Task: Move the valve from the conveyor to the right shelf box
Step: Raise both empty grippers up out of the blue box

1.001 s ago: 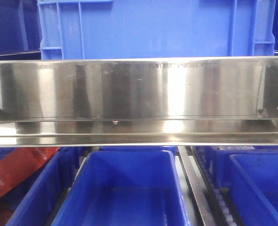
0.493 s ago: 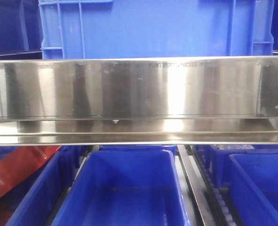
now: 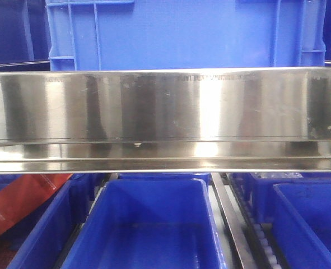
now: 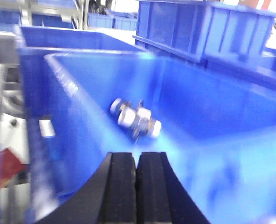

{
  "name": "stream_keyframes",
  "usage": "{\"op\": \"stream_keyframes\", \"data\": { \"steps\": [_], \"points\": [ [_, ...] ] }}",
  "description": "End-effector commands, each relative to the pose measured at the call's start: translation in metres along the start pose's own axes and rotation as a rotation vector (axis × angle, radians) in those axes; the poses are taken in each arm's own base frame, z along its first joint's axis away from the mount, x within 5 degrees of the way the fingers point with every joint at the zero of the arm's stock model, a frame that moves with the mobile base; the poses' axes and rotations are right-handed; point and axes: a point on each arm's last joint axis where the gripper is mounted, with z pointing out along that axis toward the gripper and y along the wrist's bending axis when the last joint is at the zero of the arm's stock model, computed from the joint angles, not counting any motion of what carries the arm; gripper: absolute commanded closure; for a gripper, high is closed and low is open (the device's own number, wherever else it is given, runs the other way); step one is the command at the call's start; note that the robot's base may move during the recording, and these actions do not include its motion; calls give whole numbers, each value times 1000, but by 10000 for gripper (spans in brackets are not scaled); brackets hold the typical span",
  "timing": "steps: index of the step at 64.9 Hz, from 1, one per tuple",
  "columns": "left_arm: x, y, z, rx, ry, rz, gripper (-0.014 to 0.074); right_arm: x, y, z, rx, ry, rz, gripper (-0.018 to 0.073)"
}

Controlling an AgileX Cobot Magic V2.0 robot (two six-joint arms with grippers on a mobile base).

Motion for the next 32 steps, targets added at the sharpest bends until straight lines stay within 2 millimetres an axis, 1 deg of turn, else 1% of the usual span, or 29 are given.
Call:
{"op": "stream_keyframes", "data": {
  "steps": [1,8,18,26,32],
  "points": [
    [11,5,-21,-23,-43,9,707,7,-1,-18,7,-48,-10,727],
    [30,14,-44,-77,-69,4,707,22,-1,-36,8,-54,-10,727],
    [52,22,-72,-159,-74,-2,707,43,-4,-54,21,-46,-8,727],
    [70,27,-88,-234,-54,-10,707,56,-12,-67,82,-56,61,727],
    [79,29,-97,-285,-61,-14,707,62,-17,-76,129,-72,100,727]
  ]
}}
